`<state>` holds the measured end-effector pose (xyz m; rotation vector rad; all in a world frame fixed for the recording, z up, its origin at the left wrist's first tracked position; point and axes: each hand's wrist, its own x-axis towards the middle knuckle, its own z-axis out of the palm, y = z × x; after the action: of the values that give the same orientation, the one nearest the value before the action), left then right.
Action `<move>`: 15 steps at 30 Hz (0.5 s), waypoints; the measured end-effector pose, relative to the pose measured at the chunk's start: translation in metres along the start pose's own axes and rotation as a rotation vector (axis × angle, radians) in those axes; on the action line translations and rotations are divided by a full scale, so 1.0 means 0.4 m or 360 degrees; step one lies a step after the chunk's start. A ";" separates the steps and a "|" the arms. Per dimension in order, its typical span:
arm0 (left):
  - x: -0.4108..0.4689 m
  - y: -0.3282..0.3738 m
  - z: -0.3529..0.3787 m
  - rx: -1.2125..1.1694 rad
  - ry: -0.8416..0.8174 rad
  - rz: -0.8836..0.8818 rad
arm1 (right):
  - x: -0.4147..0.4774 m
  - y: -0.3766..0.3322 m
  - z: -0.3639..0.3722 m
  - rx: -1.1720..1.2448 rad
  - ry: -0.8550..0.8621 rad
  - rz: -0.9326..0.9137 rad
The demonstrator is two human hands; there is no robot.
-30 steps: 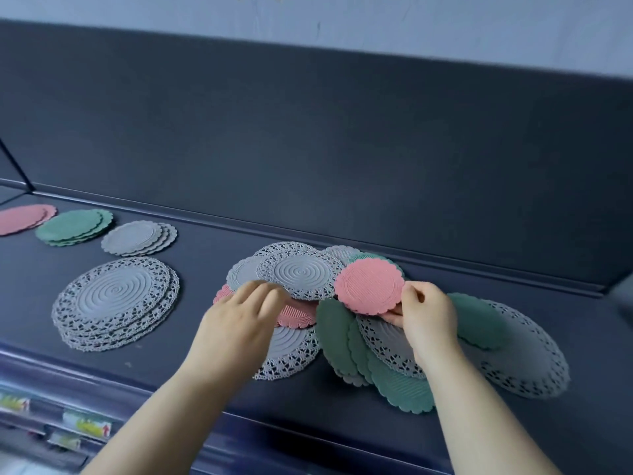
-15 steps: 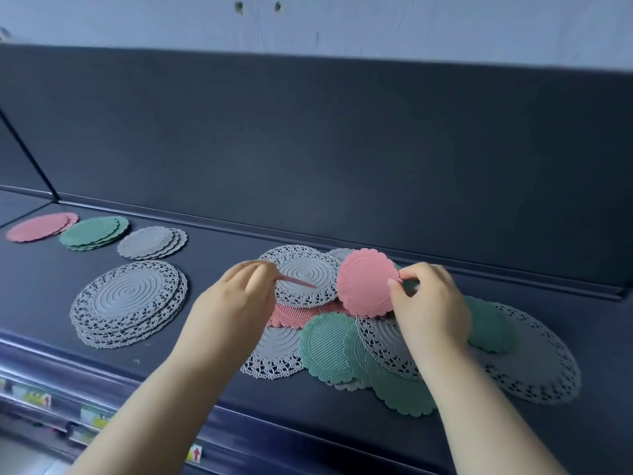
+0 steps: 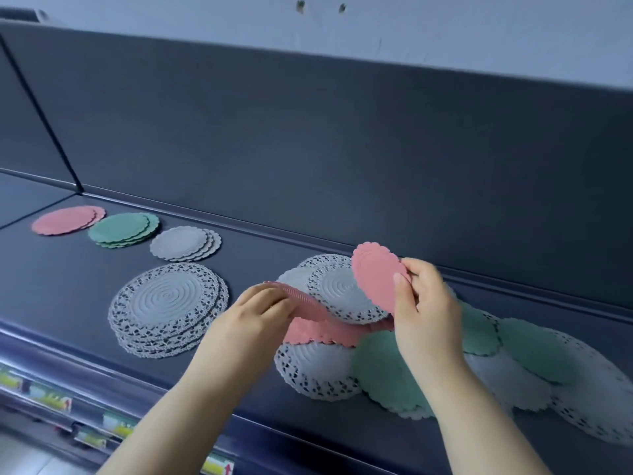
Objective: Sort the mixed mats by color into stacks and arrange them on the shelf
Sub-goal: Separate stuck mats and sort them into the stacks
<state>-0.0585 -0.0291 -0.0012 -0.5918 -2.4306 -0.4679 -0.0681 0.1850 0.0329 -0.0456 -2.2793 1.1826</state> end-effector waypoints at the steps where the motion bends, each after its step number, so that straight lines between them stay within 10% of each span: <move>1: -0.001 -0.024 -0.014 -0.0017 0.0026 -0.0016 | -0.001 -0.018 0.027 -0.0007 -0.0019 -0.0014; 15: -0.071 -0.638 -0.213 0.0121 0.0198 -0.0163 | -0.070 -0.317 0.548 0.0054 -0.0075 -0.0045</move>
<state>-0.1287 -0.2906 -0.0019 -0.3959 -2.3561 -0.4384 -0.1253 -0.0628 0.0179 0.0275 -2.2922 1.2193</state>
